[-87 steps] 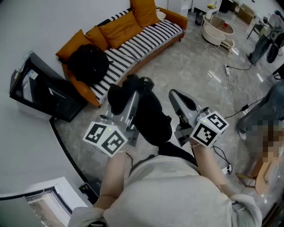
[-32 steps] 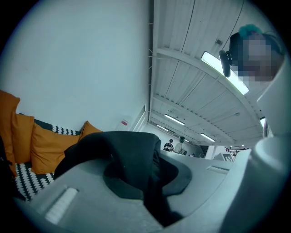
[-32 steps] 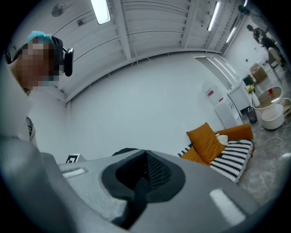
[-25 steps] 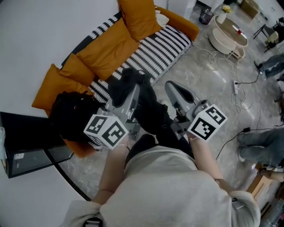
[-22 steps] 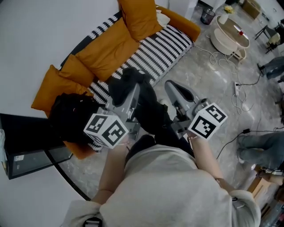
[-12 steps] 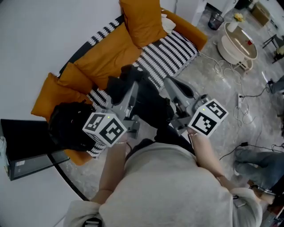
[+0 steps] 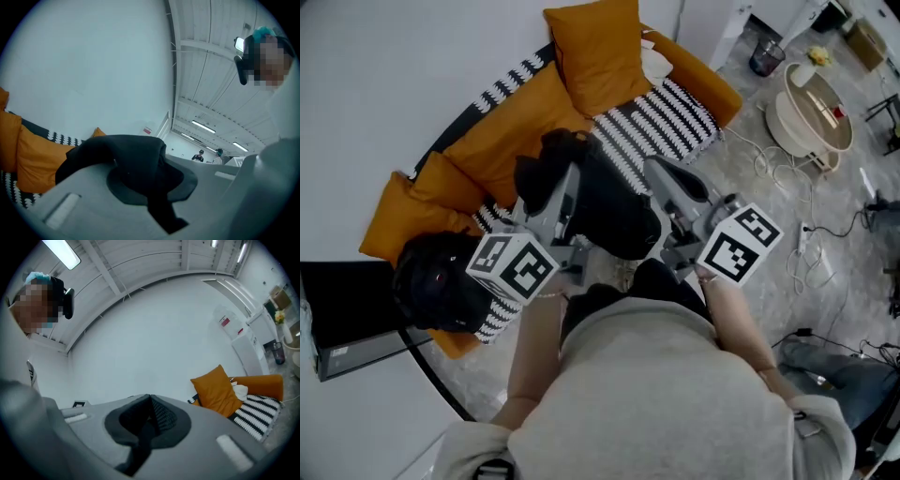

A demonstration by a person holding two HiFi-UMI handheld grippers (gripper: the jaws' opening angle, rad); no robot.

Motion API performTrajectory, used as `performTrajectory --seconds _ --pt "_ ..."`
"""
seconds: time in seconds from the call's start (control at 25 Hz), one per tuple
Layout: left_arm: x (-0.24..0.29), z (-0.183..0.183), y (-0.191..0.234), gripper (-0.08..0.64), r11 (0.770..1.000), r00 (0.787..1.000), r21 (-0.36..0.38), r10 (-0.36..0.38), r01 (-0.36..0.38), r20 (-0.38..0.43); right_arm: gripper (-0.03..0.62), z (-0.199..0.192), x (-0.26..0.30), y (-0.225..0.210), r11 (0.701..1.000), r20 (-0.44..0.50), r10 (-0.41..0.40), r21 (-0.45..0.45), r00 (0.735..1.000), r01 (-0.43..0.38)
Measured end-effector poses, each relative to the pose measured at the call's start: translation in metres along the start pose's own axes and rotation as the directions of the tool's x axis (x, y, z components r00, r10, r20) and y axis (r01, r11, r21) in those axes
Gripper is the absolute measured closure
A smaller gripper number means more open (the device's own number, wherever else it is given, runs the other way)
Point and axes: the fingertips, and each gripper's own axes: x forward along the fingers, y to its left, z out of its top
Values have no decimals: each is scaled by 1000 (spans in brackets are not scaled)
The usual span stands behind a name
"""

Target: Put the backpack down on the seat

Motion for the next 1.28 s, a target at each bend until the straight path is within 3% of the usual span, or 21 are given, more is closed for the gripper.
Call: performTrajectory --seconds 0.28,0.56,1.28 --pt "40 -4 9 515 999 999 -34 37 -36 5 589 10 8 -41 999 -23 9 34 1000 -8" --pt "70 -13 27 515 997 998 -66 48 -50 -41 589 6 30 -69 997 -52 -5 72 999 9" --pt "156 -40 158 515 971 976 -169 139 -167 -165 589 -32 136 -155 977 -157 -75 187 985 104"
